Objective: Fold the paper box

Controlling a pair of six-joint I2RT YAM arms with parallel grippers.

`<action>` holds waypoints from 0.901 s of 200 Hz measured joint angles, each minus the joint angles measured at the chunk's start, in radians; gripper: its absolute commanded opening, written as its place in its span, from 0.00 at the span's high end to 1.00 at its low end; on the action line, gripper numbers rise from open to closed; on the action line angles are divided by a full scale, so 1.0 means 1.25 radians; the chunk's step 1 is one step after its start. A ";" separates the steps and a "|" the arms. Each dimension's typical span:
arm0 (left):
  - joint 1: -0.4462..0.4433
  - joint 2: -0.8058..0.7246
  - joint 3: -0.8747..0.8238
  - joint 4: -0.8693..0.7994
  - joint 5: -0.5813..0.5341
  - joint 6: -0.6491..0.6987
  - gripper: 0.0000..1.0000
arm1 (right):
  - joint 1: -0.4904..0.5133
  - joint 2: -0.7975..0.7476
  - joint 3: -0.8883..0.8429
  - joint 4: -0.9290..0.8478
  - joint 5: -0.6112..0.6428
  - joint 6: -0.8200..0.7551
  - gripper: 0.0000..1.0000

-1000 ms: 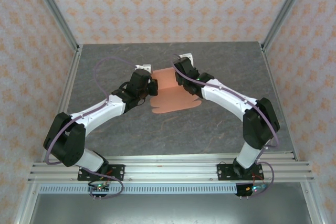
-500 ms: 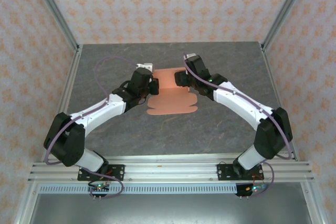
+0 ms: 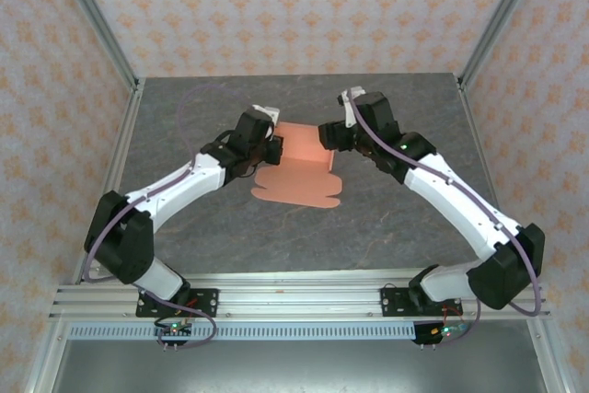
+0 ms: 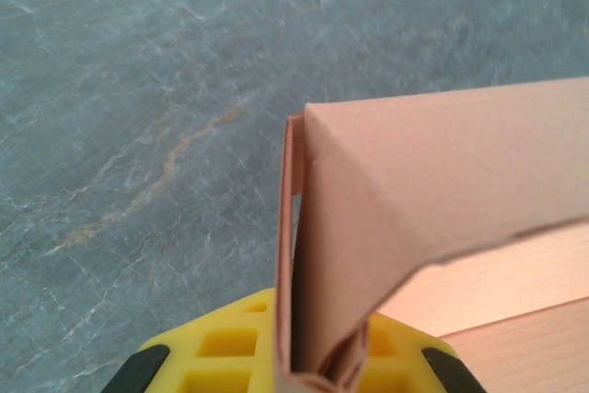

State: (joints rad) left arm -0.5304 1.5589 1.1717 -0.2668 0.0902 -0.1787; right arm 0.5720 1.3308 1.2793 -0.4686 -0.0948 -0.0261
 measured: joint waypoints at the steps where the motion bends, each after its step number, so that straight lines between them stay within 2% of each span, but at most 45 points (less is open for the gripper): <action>1: 0.000 0.002 0.003 -0.004 0.001 0.003 1.00 | -0.002 -0.002 -0.001 0.000 0.001 0.002 0.25; 65: 0.007 0.119 0.130 -0.338 0.096 0.189 1.00 | -0.008 -0.078 -0.128 0.003 0.047 0.079 0.27; 98: 0.008 0.212 0.229 -0.504 0.111 0.283 0.97 | -0.008 -0.155 -0.234 0.014 0.049 0.114 0.27; 147: 0.007 0.412 0.382 -0.649 0.113 0.370 0.95 | -0.008 -0.198 -0.306 0.036 0.049 0.138 0.27; 180: -0.006 0.502 0.490 -0.707 0.107 0.401 0.93 | -0.008 -0.222 -0.332 0.040 0.056 0.138 0.27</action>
State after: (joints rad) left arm -0.5385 2.1868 1.7844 -1.1507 0.2234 0.3222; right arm 0.5621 1.0527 0.8639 -0.4183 -0.0254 0.1463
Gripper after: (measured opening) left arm 0.089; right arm 0.732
